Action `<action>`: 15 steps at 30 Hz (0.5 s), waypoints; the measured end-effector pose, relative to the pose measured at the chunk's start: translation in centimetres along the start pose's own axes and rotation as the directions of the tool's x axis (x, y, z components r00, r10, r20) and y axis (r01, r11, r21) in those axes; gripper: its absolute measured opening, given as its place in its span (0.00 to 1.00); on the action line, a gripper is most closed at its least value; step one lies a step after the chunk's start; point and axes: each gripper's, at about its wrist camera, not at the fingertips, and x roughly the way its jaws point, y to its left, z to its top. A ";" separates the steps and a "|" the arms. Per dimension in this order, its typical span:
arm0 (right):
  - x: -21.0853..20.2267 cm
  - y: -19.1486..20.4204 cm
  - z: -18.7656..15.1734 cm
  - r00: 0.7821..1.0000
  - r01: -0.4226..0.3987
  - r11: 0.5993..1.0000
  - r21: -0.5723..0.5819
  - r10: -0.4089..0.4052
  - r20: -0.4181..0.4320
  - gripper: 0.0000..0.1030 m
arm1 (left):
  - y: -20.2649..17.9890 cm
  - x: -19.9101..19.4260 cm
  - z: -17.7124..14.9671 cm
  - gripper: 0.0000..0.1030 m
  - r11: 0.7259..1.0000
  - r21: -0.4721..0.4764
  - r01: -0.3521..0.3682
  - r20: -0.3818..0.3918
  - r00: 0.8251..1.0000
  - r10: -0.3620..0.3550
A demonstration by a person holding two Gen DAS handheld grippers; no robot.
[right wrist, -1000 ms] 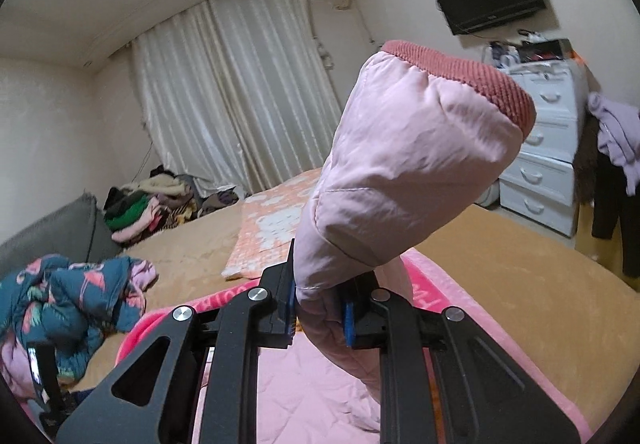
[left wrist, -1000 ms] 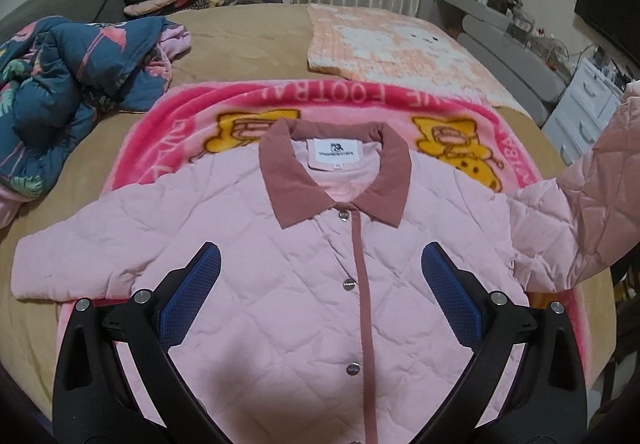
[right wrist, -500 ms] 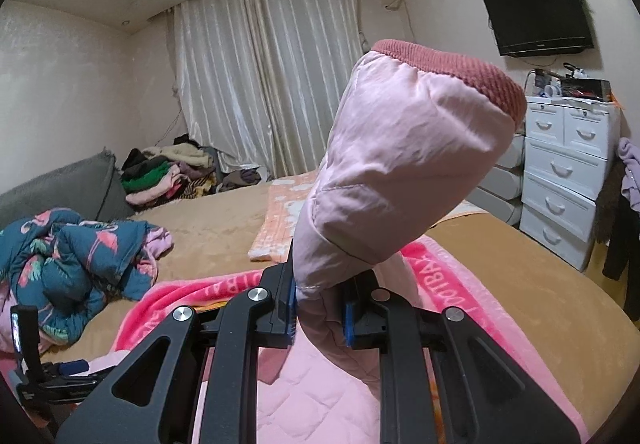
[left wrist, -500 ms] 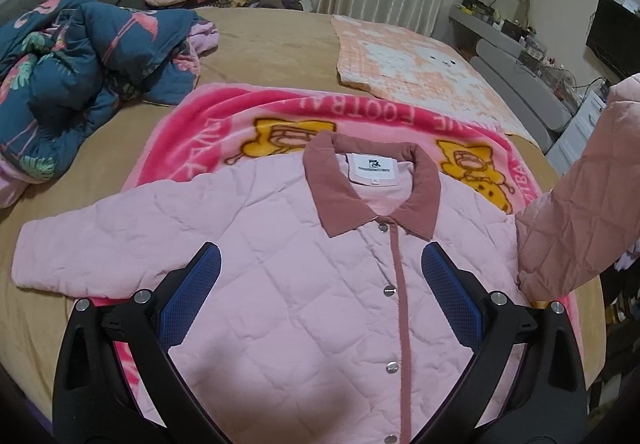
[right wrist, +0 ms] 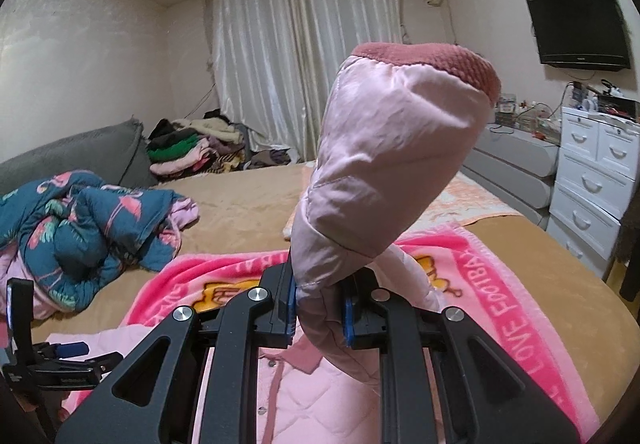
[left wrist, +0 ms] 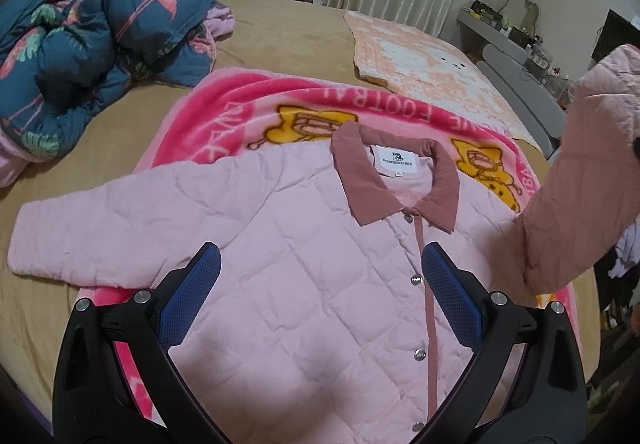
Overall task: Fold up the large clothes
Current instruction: 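Lift the sleeve and fold it across the jacket front, open right gripper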
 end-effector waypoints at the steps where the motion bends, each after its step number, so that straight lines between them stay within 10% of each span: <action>1: 0.3 0.4 -0.3 1.000 -0.007 1.000 -0.003 0.007 -0.007 0.16 | 0.4 -0.2 -0.1 0.91 1.000 -0.003 0.002 0.005 1.000 -0.002; 15: 4.1 5.4 -4.7 0.992 -0.085 0.995 -0.052 0.079 -0.097 0.16 | 4.6 0.5 -0.7 0.91 0.997 -0.078 0.008 -0.013 1.000 -0.009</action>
